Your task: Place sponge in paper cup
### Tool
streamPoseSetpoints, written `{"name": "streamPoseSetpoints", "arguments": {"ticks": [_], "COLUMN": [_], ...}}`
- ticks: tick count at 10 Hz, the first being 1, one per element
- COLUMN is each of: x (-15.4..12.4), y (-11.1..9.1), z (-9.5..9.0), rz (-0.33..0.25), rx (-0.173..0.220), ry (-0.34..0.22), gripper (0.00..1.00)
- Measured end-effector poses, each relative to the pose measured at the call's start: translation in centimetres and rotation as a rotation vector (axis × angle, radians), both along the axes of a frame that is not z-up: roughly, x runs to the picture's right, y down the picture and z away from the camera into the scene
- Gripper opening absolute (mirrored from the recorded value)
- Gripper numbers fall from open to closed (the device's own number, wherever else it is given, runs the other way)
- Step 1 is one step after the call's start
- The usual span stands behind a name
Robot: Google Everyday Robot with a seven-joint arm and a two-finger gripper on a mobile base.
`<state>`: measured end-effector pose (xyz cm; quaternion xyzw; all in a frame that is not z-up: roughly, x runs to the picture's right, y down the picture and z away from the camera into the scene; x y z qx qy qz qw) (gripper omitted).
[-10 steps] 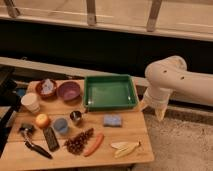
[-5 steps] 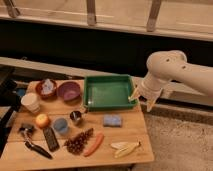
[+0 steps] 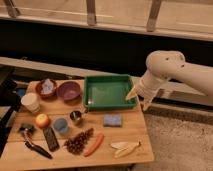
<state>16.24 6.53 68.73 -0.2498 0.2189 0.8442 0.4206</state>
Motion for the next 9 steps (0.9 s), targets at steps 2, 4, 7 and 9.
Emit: {"name": "streamPoseSetpoints", "arguments": {"ticks": [2,4,7,9], "x": [-0.5,-1.4,-2.3,-4.0], "y": [1.6,3.2,4.5,4.9], "z": [1.8,3.6,5.1,6.4], "rz": [0.006,0.013,0.025,0.025], "rx": [-0.034,-0.07,-0.096,-0.105], "ry": [-0.026,-0.062,-0.124,-0.171], "gripper": [0.65,0.65,0.65,0.65]}}
